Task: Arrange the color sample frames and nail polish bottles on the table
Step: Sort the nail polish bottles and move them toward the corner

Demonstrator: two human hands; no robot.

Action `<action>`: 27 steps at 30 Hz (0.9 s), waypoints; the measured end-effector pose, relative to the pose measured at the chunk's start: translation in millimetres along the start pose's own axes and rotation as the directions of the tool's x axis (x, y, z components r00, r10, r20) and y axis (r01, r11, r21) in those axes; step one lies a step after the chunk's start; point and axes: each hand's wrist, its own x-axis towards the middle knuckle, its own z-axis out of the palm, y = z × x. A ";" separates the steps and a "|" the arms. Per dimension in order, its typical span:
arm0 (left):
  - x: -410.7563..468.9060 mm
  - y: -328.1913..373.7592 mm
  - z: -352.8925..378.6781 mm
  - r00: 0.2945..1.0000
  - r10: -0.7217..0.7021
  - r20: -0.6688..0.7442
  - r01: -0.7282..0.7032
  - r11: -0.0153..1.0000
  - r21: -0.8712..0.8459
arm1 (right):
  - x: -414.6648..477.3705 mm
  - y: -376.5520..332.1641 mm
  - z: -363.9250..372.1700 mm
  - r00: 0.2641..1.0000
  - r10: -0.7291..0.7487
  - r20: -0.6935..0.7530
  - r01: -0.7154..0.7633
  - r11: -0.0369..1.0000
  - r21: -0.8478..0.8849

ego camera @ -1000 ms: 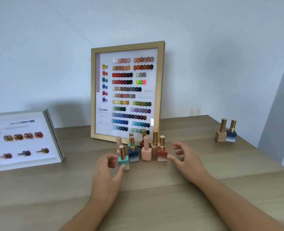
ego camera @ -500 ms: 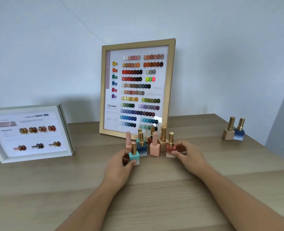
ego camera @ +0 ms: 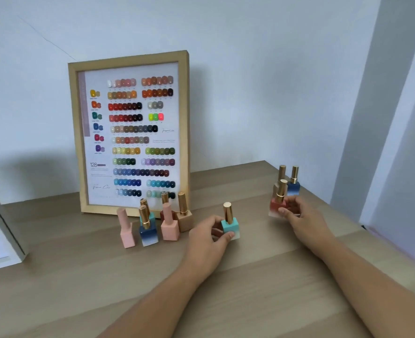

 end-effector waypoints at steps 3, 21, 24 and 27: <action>28.7 11.9 39.0 1.000 -0.009 0.028 0.010 1.000 -0.029 | 13.4 20.0 -26.3 0.997 0.028 -0.073 -0.029 0.999 -0.017; 123.6 37.4 136.5 0.999 0.039 -0.010 -0.038 0.995 0.088 | 63.5 46.3 -42.7 0.998 0.037 -0.051 -0.045 0.985 -0.167; 119.3 38.7 132.0 0.999 0.034 -0.002 -0.033 0.997 0.064 | 60.9 42.0 -41.9 0.996 0.050 -0.067 -0.062 0.981 -0.186; 109.6 40.1 124.6 1.000 0.026 -0.003 -0.026 0.999 0.036 | 54.1 37.6 -41.0 0.992 0.076 -0.099 -0.091 0.984 -0.154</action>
